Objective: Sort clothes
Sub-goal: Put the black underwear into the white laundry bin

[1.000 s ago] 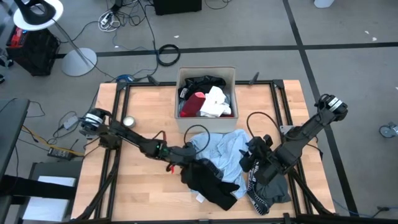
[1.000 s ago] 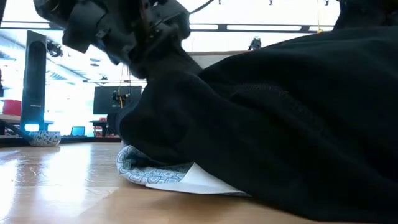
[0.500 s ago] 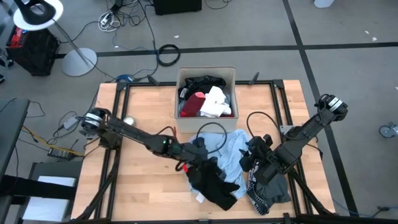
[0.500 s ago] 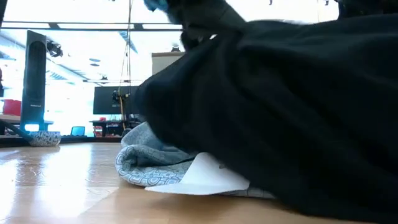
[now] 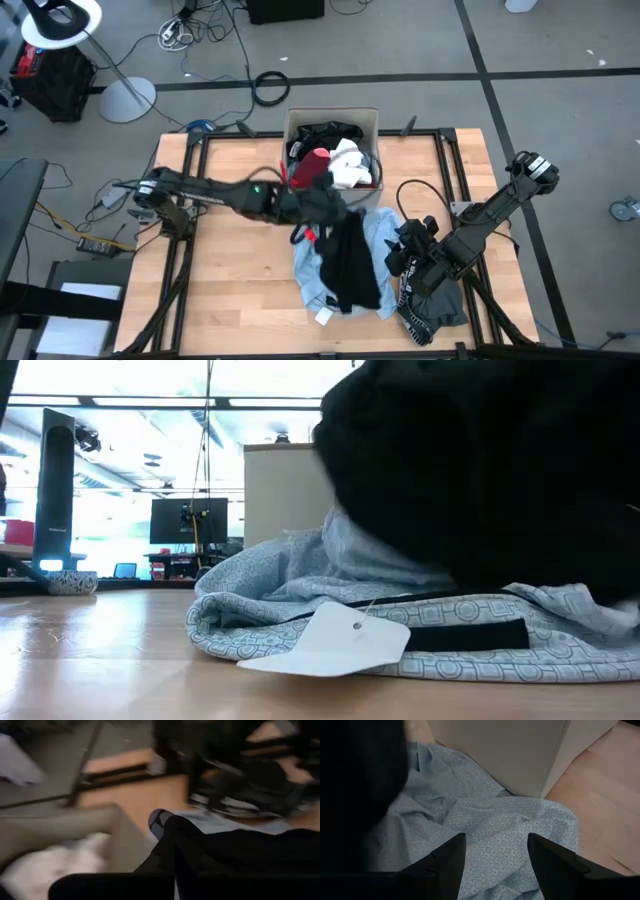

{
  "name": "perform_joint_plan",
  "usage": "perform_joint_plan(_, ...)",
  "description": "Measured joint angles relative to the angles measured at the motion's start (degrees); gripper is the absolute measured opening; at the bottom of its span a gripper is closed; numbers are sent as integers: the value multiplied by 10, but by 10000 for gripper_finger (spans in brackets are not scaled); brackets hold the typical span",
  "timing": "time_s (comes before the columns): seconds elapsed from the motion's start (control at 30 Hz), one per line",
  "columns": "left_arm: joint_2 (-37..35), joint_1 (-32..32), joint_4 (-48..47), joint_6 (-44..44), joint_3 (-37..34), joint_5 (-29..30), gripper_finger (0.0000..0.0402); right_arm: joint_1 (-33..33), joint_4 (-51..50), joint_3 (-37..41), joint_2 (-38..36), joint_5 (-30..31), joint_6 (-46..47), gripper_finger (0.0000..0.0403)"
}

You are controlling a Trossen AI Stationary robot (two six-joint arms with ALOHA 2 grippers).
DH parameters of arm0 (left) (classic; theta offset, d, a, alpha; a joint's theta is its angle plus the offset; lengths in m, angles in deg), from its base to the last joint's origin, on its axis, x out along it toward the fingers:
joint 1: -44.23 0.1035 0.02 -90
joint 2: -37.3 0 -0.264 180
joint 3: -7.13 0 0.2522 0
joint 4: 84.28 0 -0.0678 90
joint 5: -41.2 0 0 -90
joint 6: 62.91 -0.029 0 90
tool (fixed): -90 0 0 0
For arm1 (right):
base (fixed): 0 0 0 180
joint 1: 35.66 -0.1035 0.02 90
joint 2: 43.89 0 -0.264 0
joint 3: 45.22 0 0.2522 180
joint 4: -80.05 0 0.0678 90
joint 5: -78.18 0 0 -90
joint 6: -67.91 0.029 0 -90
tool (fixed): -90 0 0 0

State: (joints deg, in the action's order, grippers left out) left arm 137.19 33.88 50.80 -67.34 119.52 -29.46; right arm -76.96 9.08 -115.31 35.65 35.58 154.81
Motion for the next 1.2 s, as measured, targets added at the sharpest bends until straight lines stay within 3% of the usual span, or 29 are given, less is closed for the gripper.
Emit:
perform_joint_plan(0.23, -1, 43, -74, -78, 163, 96, 0, 0, -2, 0, 0, 0, -1, 214)
perform_joint_plan(0.53, -1, 104, -9, -227, 277, 188, 0, 0, -4, 0, 0, 0, -9, 214)
perform_joint_plan(0.7, -1, 139, 51, -283, 320, 188, 0, 0, -4, 0, 0, 0, -12, 214)
perform_joint_plan(1.0, -1, 206, 53, -283, 338, 156, 0, 0, -5, 0, 0, 0, -18, 214)
perform_joint_plan(1.2, 0, 219, -85, -188, 333, 62, 0, 2, -5, 0, 0, 0, -20, 214)
